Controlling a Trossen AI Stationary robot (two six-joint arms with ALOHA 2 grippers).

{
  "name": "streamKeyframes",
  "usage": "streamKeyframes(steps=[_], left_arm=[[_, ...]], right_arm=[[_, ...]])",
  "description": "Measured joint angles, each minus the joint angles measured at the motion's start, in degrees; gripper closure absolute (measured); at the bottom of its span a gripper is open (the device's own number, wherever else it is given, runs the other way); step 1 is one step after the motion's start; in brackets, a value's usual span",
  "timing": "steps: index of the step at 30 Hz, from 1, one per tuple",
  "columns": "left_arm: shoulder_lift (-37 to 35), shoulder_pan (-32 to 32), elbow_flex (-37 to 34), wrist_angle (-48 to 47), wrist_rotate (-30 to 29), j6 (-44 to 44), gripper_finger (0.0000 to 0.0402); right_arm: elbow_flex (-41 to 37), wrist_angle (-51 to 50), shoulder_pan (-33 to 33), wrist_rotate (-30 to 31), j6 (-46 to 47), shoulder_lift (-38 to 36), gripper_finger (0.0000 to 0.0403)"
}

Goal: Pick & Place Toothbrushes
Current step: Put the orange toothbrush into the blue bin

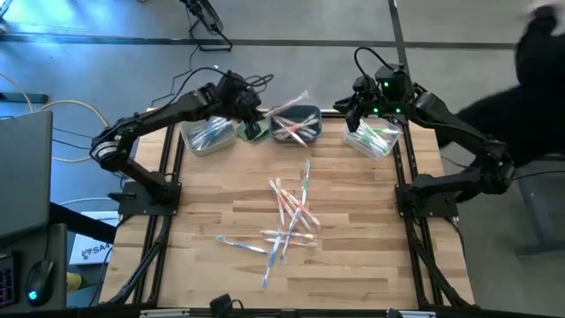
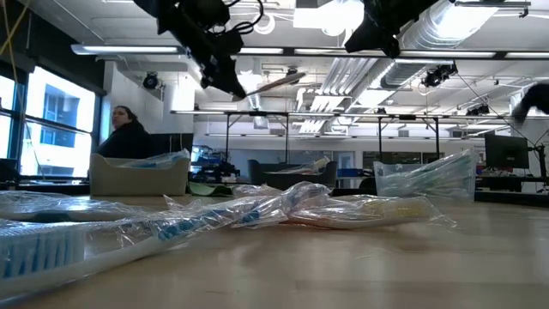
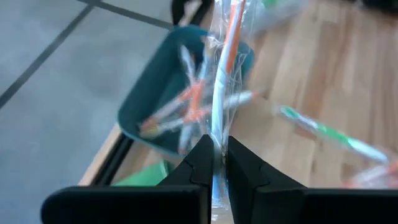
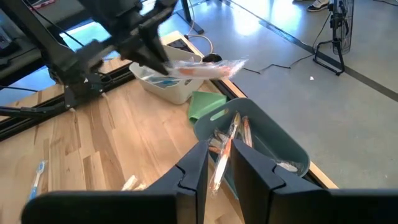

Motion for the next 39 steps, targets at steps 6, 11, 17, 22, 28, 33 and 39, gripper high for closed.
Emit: streamKeyframes(steps=[6, 11, 17, 22, 28, 33, 39], left_arm=[[3.9, 0.6, 0.0, 5.3, 0.6, -2.1, 0.0385], [7.3, 0.7, 0.0, 8.4, 0.6, -3.4, 0.0386], [12.0, 0.6, 3.4, 7.6, 2.1, -3.4, 0.0386], [16.7, 0.7, 8.7, 7.5, 2.9, -3.2, 0.0386], [20.9, 0.7, 14.1, 6.7, 2.9, -2.9, 0.0386], [23.8, 0.7, 15.0, 6.0, 2.8, -2.2, 0.0386], [26.5, 0.7, 15.0, 0.6, 2.5, -3.5, 0.0386]], right_arm=[[0.0, 0.5, 0.0, 0.0, 0.0, 0.0, 0.0341], [0.0, 0.5, 0.0, 0.0, 0.3, 0.0, 0.0341], [0.0, 0.5, 0.0, 0.0, 0.4, 0.0, 0.0341], [0.0, 0.5, 0.0, 0.0, 0.4, 0.0, 0.0341], [0.0, 0.5, 0.0, 0.0, 0.4, 0.0, 0.0341], [0.0, 0.4, 0.0, 0.0, 0.3, 0.0, 0.0341], [0.0, 0.4, 0.0, 0.0, 0.1, 0.0, 0.0341]])
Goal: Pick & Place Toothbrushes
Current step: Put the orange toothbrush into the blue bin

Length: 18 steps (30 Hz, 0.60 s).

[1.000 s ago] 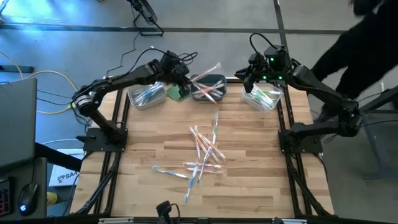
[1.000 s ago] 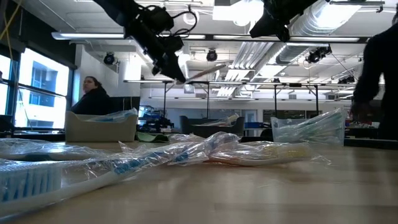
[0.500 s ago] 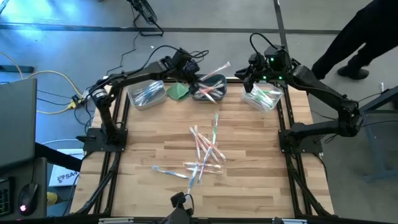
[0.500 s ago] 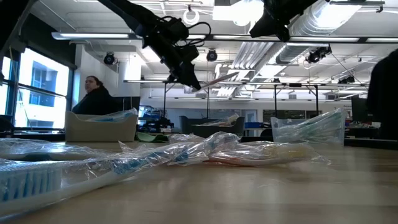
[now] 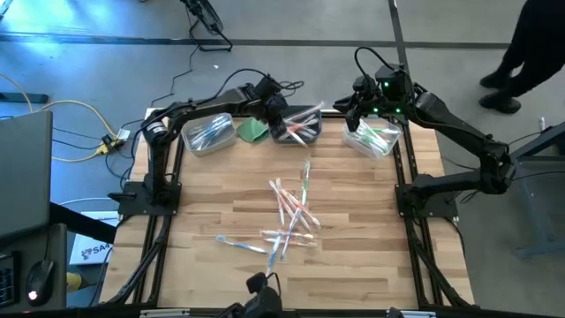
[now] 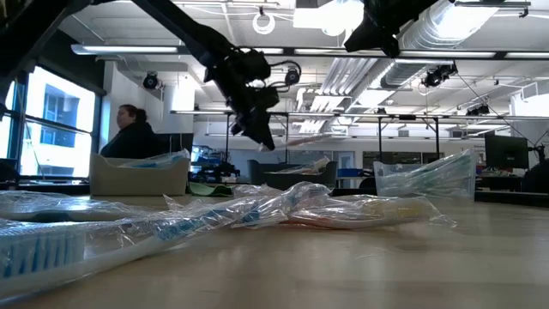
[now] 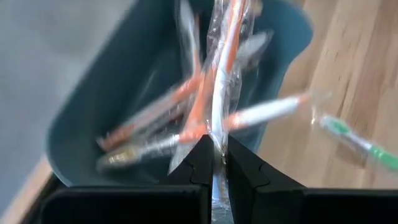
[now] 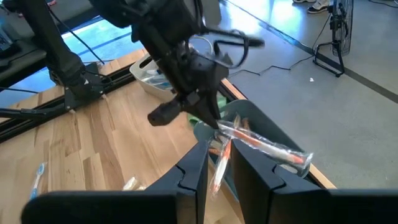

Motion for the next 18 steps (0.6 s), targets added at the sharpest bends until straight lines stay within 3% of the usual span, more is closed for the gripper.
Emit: streamKeyframes(steps=[13, 18], left_arm=[[3.9, 0.0, 0.0, -2.1, -1.5, -7.7, 0.0385], [3.9, 0.0, 0.0, -1.5, -4.1, -8.9, 0.0349]], right_arm=[[0.0, -0.1, 0.0, 2.3, -1.4, 0.0, 0.0341], [0.0, -0.1, 0.0, 2.4, -1.4, 0.0, 0.0341]])
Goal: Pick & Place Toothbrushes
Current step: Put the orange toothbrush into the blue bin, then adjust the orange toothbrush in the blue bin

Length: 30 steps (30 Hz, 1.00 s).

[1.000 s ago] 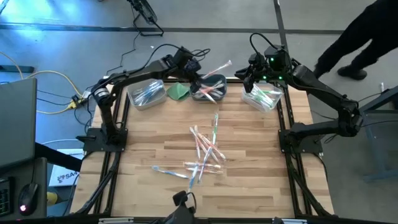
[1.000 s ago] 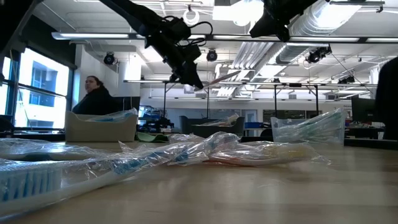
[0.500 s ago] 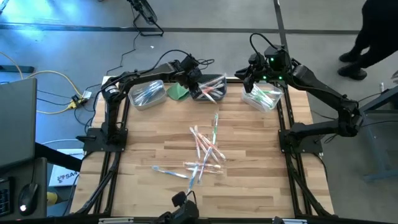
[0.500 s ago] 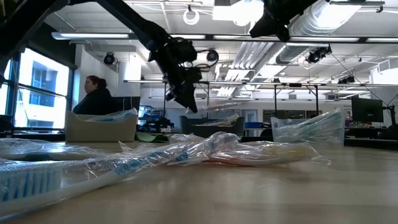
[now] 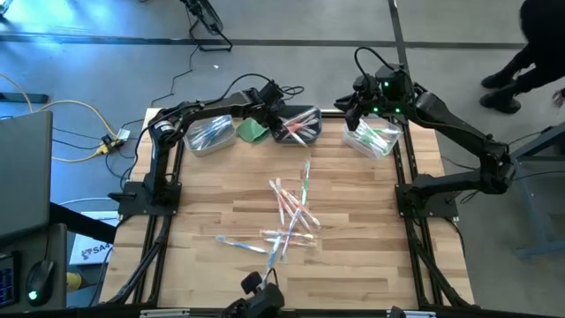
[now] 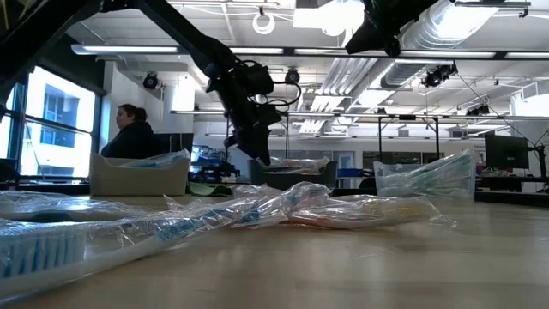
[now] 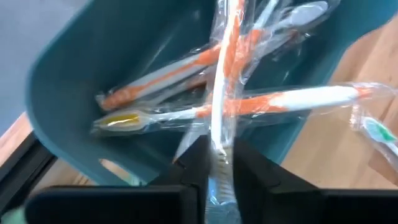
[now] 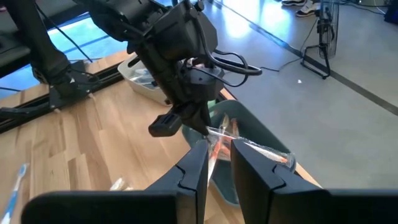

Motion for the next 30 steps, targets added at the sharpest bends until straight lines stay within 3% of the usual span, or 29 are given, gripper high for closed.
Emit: streamKeyframes(steps=[7, 12, 22, 30], left_arm=[[0.0, 0.0, 0.0, -0.1, -0.8, -0.3, 0.0259], [-0.1, 0.0, 0.0, 0.0, -0.3, -1.3, 0.0229], [-1.3, -0.9, 0.0, -0.9, 4.2, -1.2, 0.0227], [-3.1, -4.7, 0.0, 1.1, 1.8, -1.1, 0.0286]], right_arm=[[0.0, 0.0, 0.0, 0.0, 0.0, 0.0, 0.0341], [0.0, 0.0, 0.0, 0.0, 0.0, 0.0, 0.0341], [0.0, -0.1, 0.0, 0.0, 0.0, 0.0, 0.0341], [0.0, -0.4, 0.0, 0.0, 0.0, 0.0, 0.0341]])
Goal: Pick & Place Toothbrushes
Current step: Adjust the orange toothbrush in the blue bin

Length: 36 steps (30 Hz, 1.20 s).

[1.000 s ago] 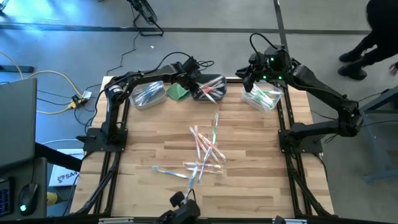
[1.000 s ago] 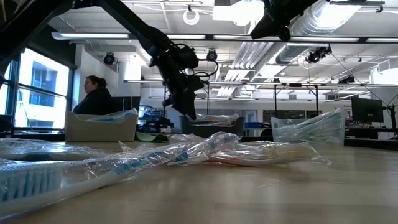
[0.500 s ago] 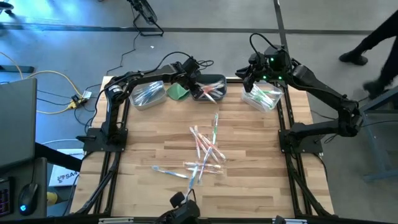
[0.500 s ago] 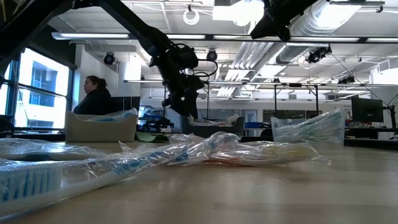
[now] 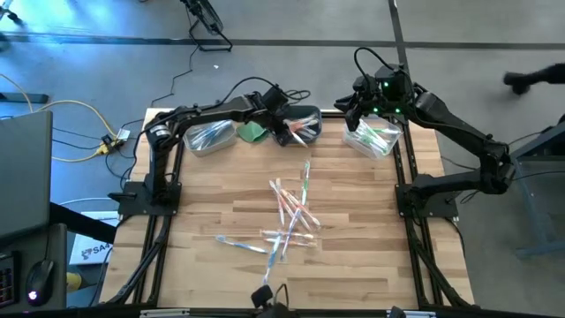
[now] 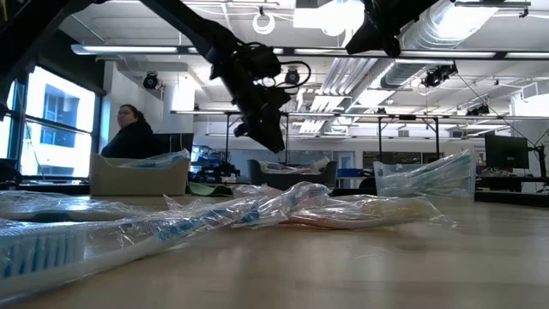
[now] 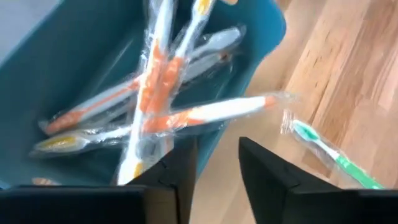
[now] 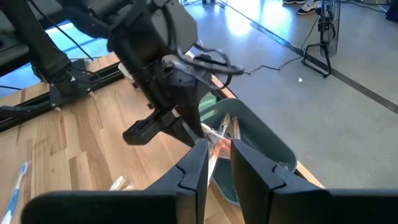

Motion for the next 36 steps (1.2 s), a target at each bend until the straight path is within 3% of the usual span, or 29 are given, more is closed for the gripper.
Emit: streamKeyframes(steps=[14, 21, 36], left_arm=[[0.6, -5.9, 0.0, 1.1, -3.1, -0.3, 0.0396], [0.7, -8.7, 0.0, 1.1, -11.4, -0.5, 0.0400], [6.6, -11.3, -0.1, 4.1, -13.3, -3.7, 0.0401]], right_arm=[[0.0, -1.3, 0.0, 0.0, 0.0, 0.0, 0.0341], [0.0, -1.3, 0.0, 0.0, -0.1, 0.0, 0.0341], [0.0, -1.3, 0.0, 0.0, -0.2, 0.0, 0.0341]])
